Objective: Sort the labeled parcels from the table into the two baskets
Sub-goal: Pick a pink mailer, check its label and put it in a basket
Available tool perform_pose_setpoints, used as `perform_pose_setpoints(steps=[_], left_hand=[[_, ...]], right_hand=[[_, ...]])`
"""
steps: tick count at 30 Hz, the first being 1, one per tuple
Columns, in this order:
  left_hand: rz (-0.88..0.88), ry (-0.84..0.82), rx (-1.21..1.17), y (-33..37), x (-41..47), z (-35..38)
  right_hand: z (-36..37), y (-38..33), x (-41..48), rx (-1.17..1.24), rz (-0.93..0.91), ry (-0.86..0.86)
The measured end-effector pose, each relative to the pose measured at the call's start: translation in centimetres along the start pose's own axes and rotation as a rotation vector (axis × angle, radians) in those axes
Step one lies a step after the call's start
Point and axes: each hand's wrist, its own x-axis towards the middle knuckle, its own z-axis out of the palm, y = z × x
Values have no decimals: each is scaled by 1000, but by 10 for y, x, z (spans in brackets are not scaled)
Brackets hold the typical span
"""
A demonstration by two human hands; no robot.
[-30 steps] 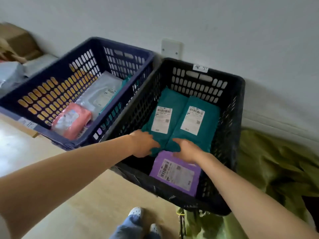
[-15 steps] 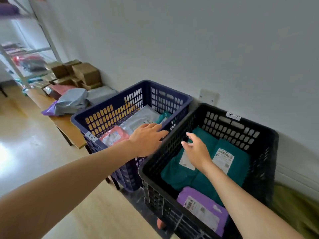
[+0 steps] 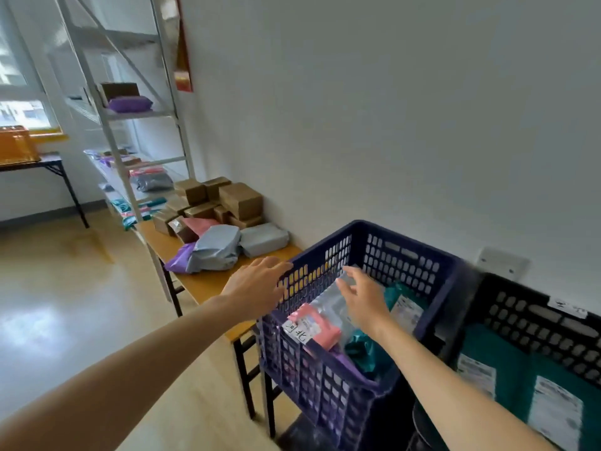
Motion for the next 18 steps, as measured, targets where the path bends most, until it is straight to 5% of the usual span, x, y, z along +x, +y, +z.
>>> perform_pose_setpoints(steps=[18], left_hand=[[-368, -7, -97, -286, -105, 24]], right_hand=[[270, -121, 79, -24, -37, -254]])
